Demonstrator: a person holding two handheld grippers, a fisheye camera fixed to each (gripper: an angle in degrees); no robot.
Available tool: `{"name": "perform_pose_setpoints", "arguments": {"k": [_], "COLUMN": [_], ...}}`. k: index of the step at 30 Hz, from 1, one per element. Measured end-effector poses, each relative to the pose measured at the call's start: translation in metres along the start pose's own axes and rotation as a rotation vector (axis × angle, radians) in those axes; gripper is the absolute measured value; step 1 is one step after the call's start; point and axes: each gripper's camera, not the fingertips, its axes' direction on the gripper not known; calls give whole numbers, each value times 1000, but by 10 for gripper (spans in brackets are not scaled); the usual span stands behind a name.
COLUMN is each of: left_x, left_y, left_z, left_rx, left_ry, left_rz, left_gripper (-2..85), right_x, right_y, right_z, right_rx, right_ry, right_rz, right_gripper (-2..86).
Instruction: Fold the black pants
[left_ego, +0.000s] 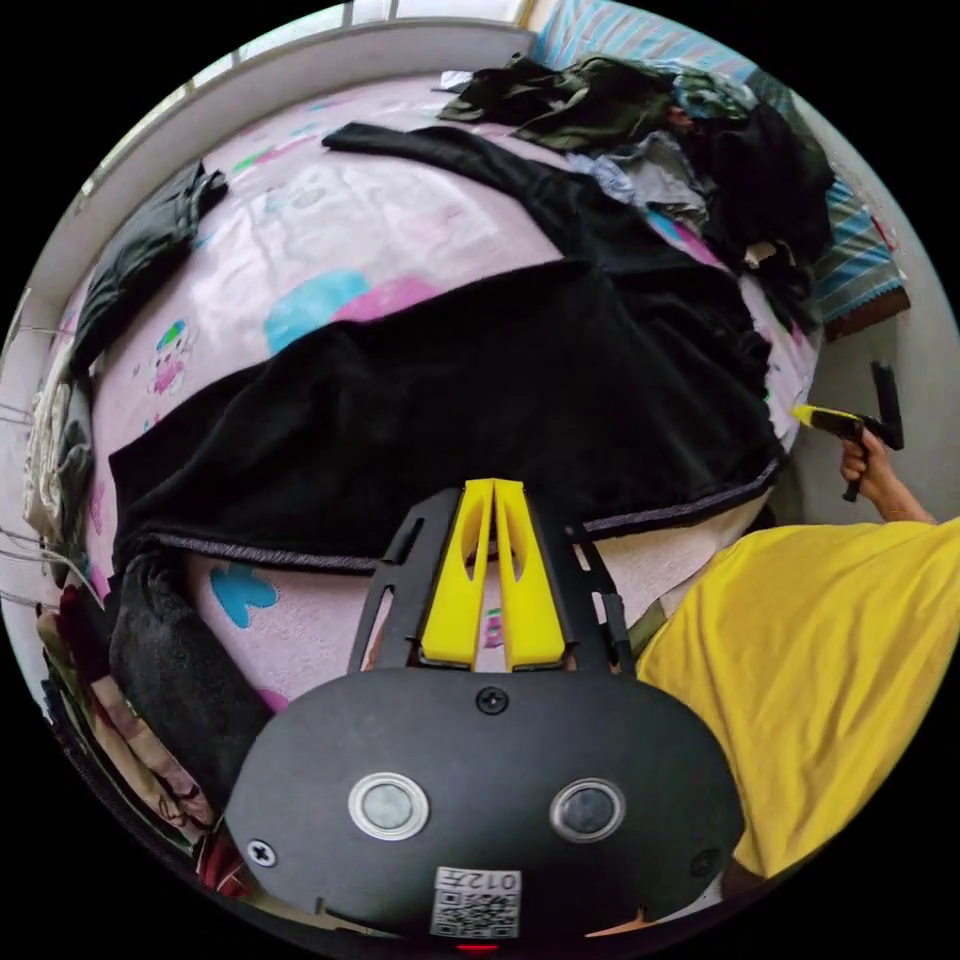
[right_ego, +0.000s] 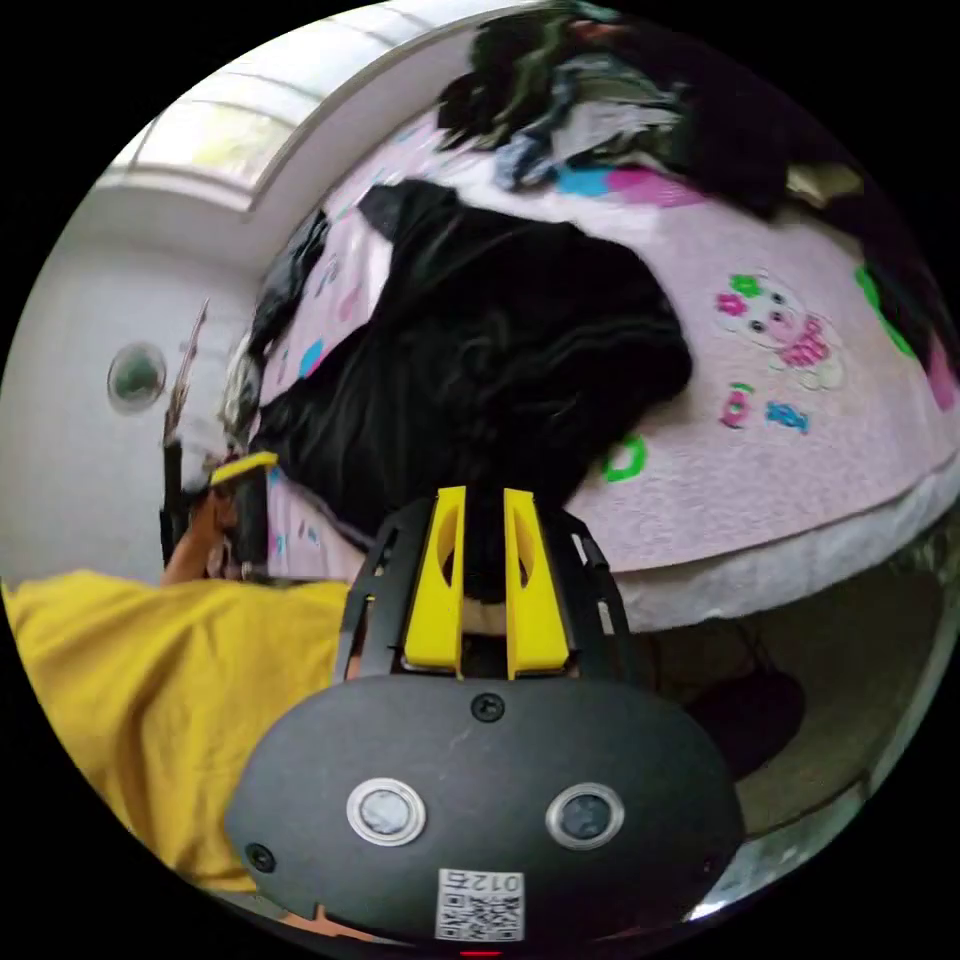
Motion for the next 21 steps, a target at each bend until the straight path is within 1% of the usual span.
{"name": "perform_pose_setpoints", "arguments": {"k": [1, 2, 3, 4, 5, 7, 9, 10, 12, 16, 19, 21], "left_x": [8, 27, 47, 59, 84, 123, 167, 176, 201, 223, 239, 249], "left_y": [-4, -13, -23, -28, -39, -53, -68, -71, -81, -86, -90, -101], "left_z": [1, 5, 12, 17, 26, 39, 56, 60, 80, 112, 132, 141], "left_rx": [11, 22, 23, 22, 11, -9, -43, -55, -133, -267, -321, -323], "left_ry": [21, 78, 148, 181, 222, 214, 186, 192, 247, 350, 301, 343], "left_rz": [18, 56, 105, 137, 215, 335, 475, 495, 561, 610, 585, 543], "left_gripper": [4, 4, 4, 4, 4, 4, 4, 4, 4, 4, 4, 4], "right_x": [20, 34, 38, 45, 49, 55, 59, 61, 65, 75, 99, 117], "right_y": [-10, -19, -24, -35, -44, -56, -63, -67, -73, -87, -109, -126], "right_z": [-11, -20, -23, -26, -25, -21, -15, -11, -6, -7, -34, -51], "right_rx": [62, 108, 118, 117, 99, 64, 37, 26, 21, 20, 43, 57], "right_ry": [33, 85, 120, 204, 276, 340, 341, 351, 365, 351, 340, 334], "right_rz": [72, 98, 98, 84, 57, 15, -28, -52, -68, -145, -161, -159], "right_gripper": [71, 75, 78, 85, 94, 107, 113, 112, 102, 43, 27, 22]}}
